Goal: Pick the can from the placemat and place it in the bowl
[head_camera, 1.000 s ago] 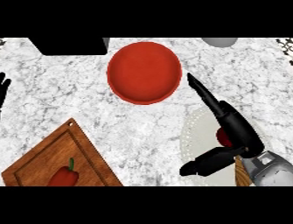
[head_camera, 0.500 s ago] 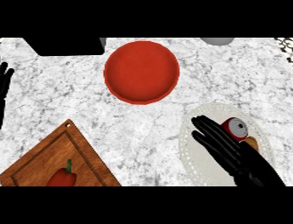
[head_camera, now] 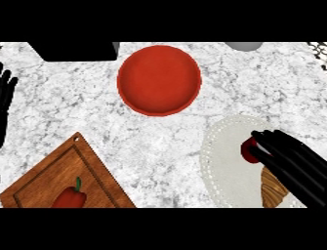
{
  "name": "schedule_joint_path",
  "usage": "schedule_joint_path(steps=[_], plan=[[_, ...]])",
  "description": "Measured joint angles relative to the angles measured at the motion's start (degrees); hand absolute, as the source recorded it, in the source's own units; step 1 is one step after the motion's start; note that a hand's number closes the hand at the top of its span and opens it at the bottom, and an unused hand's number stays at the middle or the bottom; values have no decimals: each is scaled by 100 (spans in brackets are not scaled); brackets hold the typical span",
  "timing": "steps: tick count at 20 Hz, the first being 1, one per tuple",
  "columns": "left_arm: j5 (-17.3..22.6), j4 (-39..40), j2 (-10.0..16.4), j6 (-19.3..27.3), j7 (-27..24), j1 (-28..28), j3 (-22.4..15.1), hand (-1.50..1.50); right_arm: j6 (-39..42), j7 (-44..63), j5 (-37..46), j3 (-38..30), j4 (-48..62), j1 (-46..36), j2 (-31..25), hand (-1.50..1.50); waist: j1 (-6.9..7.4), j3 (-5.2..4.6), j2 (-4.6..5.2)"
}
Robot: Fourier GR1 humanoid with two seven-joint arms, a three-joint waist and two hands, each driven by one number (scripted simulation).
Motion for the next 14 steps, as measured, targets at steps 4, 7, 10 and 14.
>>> schedule_joint_path(steps=[4, 7, 10, 14], plan=[[-24, 106, -22, -78, -49, -88, 18, 0, 907, 722, -532, -243, -282, -167, -614, -150, 57, 1, 22], [-10, 147, -15, -156, -42, -133, 65, 0, 1535, 1044, -997, -483, -434, -259, -1041, -150, 77, 6, 27], [-91, 179, -117, -146, -31, -194, 36, 0, 2040, 1335, -1355, -590, -340, -461, -1102, -150, 128, 11, 38], [-189, 231, -233, -177, 23, -314, 73, 0, 2526, 1607, -1389, -618, -241, -589, -852, -150, 145, 17, 41]])
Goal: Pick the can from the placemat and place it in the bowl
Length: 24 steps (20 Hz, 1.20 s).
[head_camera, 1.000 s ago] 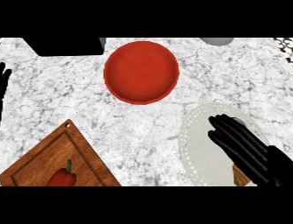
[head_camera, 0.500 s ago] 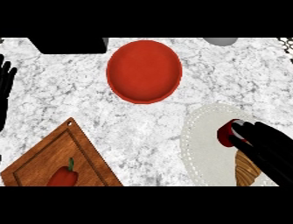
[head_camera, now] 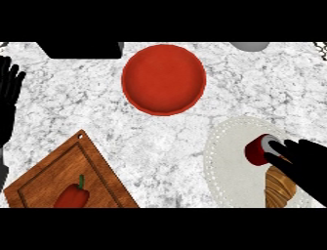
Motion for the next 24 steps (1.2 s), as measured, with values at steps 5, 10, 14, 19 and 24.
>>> schedule_joint_path(steps=[5, 10, 14, 19, 24], plan=[[-101, -104, -61, -79, 89, 5, 123, 0, 439, -220, 430, -29, 434, 14, 512, -150, 11, 7, -1], [-185, -188, -136, -188, 116, 94, 233, 0, 695, -261, 1069, 283, 889, -53, 1200, -150, 27, 8, 0], [-225, 51, -163, -340, 69, -42, 365, 0, 728, -669, 1594, 278, 1449, -16, 1560, -150, 12, 8, 4], [-367, -67, -278, -341, 201, -8, 428, 0, 727, -1105, 2267, 267, 1840, 232, 1917, -150, 1, 11, -1], [-486, -165, -359, -395, 314, -44, 493, 0, 667, -1804, 2768, 124, 2369, 273, 2172, -150, 1, 10, -1]])
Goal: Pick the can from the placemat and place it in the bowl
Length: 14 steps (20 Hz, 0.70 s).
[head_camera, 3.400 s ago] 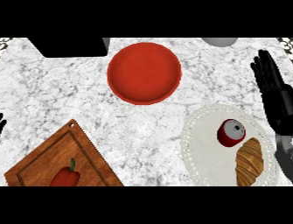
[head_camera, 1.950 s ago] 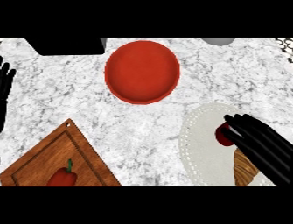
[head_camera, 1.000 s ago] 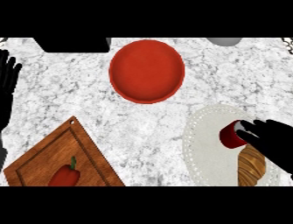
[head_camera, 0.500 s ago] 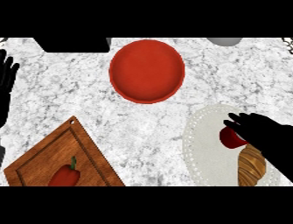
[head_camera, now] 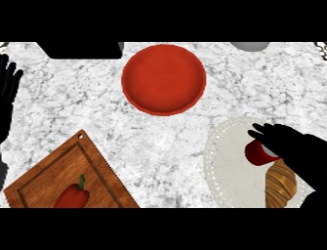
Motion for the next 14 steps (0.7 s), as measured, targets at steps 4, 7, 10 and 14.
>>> schedule_joint_path(steps=[4, 7, 10, 14], plan=[[-82, -137, -70, -57, 13, 119, 67, 0, 9, -456, 291, -56, 309, -89, 249, -150, 9, -1, 0], [-138, -42, -116, -141, 9, 31, 145, 0, 44, -811, 566, -107, 584, -152, 416, -150, 5, -1, 1], [-154, -93, -134, -191, 103, 25, 227, 0, -2, -990, 849, -110, 784, -153, 609, -150, 6, -2, -1], [-228, 14, -212, -328, -28, 64, 318, 0, 98, -1123, 1194, -156, 955, -137, 804, -150, 0, -2, -1]])
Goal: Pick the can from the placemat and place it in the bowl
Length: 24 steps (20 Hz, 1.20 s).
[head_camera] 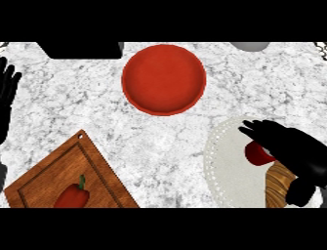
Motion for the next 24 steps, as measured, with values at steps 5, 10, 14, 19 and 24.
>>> schedule_joint_path(steps=[5, 10, 14, 19, 24], plan=[[-187, -3, -146, 65, 74, -101, 4, 0, -61, -206, 443, -10, 326, 7, 317, -150, -2, -1, 0], [-273, 13, -255, 40, 51, -117, 54, 0, -296, -427, 878, -34, 906, -51, 601, -150, 3, -6, -5], [-279, 195, -234, -98, -50, -187, 181, 0, -223, -424, 1096, -181, 1089, -126, 758, -150, -2, -16, -14], [-322, 30, -247, -108, 173, -222, 194, 0, -546, -835, 1405, -317, 1554, -250, 754, 150, 13, -48, -48], [-346, -75, -295, -173, 99, -37, 252, 0, -953, -1273, 1558, -382, 1681, -244, 884, 150, 14, -35, -34]])
